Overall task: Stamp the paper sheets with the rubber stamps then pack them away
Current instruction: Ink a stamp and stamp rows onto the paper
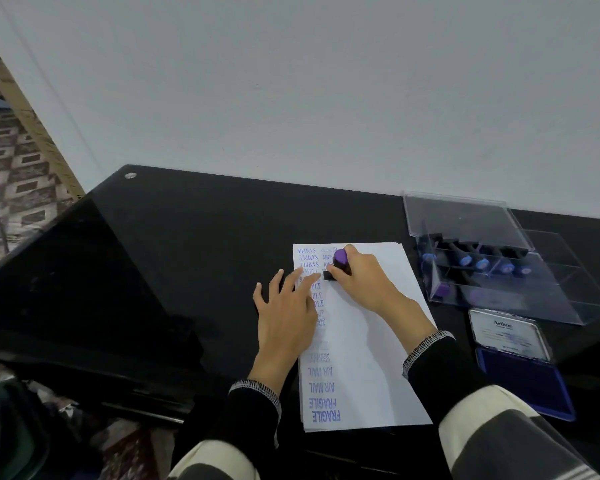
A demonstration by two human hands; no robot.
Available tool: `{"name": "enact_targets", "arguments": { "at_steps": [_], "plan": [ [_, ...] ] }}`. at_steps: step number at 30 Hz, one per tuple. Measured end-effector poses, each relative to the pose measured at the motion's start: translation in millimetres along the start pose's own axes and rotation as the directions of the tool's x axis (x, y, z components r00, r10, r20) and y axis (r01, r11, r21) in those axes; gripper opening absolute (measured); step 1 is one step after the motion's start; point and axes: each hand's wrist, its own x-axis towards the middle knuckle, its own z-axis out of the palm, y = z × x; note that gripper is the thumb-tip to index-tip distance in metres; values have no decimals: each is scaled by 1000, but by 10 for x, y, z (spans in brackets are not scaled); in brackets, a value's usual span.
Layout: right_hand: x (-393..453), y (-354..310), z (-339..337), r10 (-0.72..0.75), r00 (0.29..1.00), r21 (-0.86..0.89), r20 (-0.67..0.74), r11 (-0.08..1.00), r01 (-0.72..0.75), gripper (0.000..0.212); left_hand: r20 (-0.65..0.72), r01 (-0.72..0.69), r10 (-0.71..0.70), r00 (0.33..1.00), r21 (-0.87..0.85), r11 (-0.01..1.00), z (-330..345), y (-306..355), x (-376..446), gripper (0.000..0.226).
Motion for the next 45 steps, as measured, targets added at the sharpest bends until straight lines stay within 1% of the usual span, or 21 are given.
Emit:
{"name": "enact_targets", "arguments": {
  "at_steps": [11,15,25,35,42,45],
  "plan": [
    [18,-3,23,-34,999,-89,12,995,35,22,13,-6,6,1000,1,1000,-16,6,-5,42],
    [27,-18,58,-14,1000,-61,9,998,14,31,12,-6,6,1000,-6,1000,-13,8,-10,42],
    [120,-32,71,41,999,-55,27,998,-40,30,-22,82,-84,996,-73,994,9,19,-7,49],
    [62,-25,101,27,1000,-2,-16,1000,-27,22,-10,80,-80,997,-62,995,5,17,-3,51],
    [126,-54,50,45,998,28,44,999,-47,27,-10,68,-68,998,-52,996,11,18,-3,50],
    [114,-62,53,49,998,33,39,998,-50,28,-9,67,-67,998,-52,996,17,13,-2,50]
  ]
}}
